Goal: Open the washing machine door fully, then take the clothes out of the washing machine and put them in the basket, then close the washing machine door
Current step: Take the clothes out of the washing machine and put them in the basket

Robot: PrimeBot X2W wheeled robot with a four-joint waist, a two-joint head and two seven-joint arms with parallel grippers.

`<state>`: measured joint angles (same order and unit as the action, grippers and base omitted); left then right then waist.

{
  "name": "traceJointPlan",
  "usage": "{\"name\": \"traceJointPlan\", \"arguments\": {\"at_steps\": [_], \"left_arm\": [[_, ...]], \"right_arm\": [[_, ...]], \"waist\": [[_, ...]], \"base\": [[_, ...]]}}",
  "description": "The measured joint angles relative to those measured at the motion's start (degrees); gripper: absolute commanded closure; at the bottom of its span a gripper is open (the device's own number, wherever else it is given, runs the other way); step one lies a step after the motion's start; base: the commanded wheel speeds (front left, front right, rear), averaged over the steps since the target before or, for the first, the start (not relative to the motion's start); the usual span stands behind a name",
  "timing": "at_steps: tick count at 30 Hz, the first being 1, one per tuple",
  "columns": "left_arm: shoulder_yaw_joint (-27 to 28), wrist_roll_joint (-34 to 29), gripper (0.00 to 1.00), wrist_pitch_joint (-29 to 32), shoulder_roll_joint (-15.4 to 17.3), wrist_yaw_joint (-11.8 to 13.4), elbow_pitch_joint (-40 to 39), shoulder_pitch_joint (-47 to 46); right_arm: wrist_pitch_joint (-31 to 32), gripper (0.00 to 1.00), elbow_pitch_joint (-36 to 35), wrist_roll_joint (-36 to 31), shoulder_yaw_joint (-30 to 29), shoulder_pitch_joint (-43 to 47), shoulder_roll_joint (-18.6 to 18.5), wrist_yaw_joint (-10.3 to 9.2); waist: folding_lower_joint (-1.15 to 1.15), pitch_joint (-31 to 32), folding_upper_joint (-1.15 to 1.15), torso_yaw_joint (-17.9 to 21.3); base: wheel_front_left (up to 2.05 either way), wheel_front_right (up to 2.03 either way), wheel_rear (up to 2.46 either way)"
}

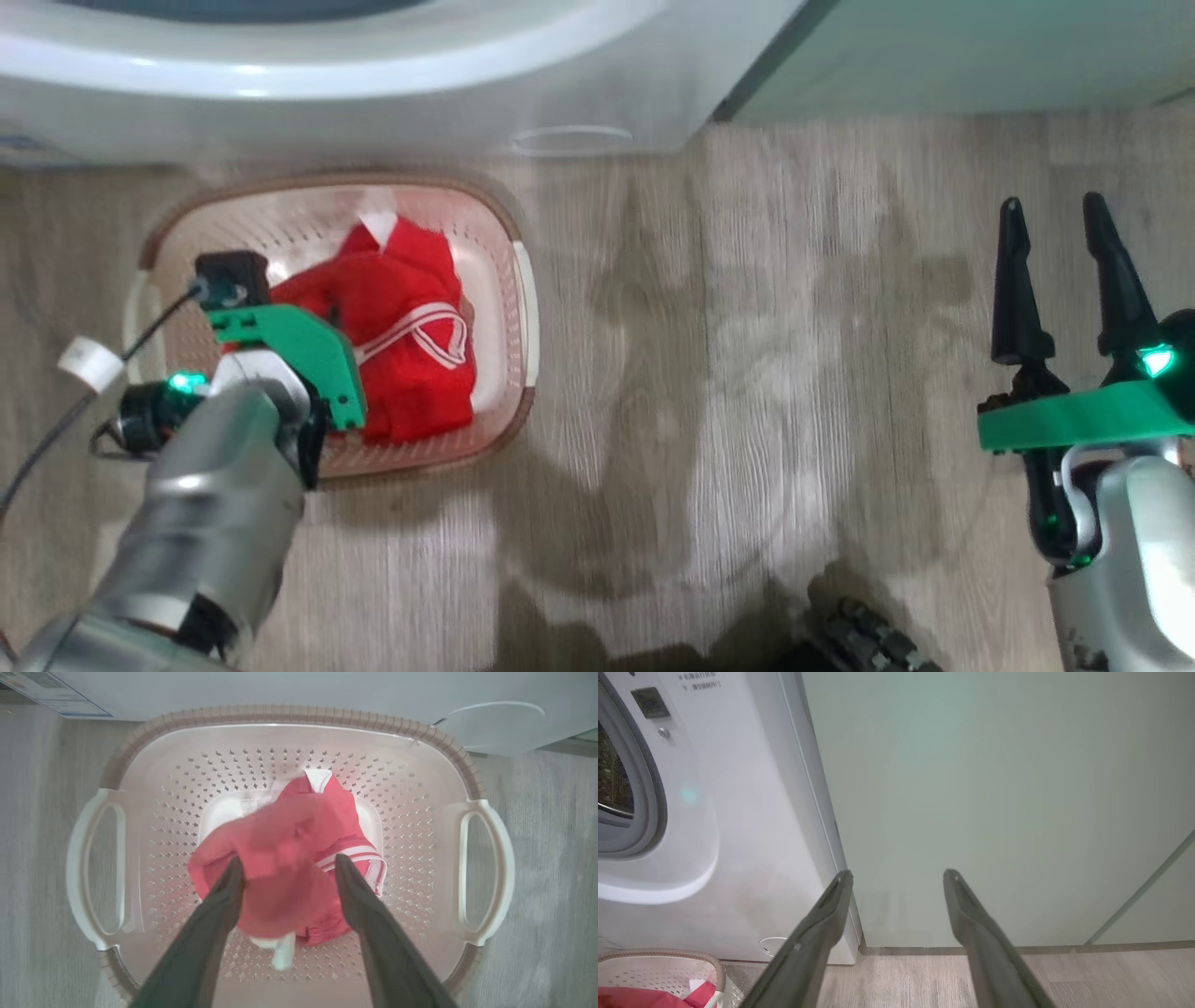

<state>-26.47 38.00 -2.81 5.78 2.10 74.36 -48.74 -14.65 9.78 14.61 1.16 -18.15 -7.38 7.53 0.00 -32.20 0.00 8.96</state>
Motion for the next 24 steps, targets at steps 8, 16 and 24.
{"name": "traceJointPlan", "arguments": {"at_steps": [8, 16, 24], "left_arm": [[-0.3, 0.5, 0.00, -6.5, -1.5, -1.3, 0.1, 6.4], [0.1, 0.4, 0.00, -11.4, -1.0, -5.1, -3.1, 11.3], [7.7, -6.4, 0.00, -11.6, 2.4, -3.3, -22.4, 22.4]], "right_arm": [[0.0, 0.00, 1.7, 0.0, 0.6, 4.4, 0.2, 0.00], [0.0, 0.00, 2.7, 0.0, 0.8, 9.9, 0.4, 0.00], [0.0, 0.00, 2.6, 0.0, 0.3, 14.7, 1.2, 0.00]], "waist": [[0.00, 8.5, 0.00, -1.3], [0.00, 18.5, 0.00, -3.3], [0.00, 26.9, 0.00, -5.1]], "base": [[0.00, 0.00, 0.00], [0.00, 0.00, 0.00], [0.00, 0.00, 0.00]]}}
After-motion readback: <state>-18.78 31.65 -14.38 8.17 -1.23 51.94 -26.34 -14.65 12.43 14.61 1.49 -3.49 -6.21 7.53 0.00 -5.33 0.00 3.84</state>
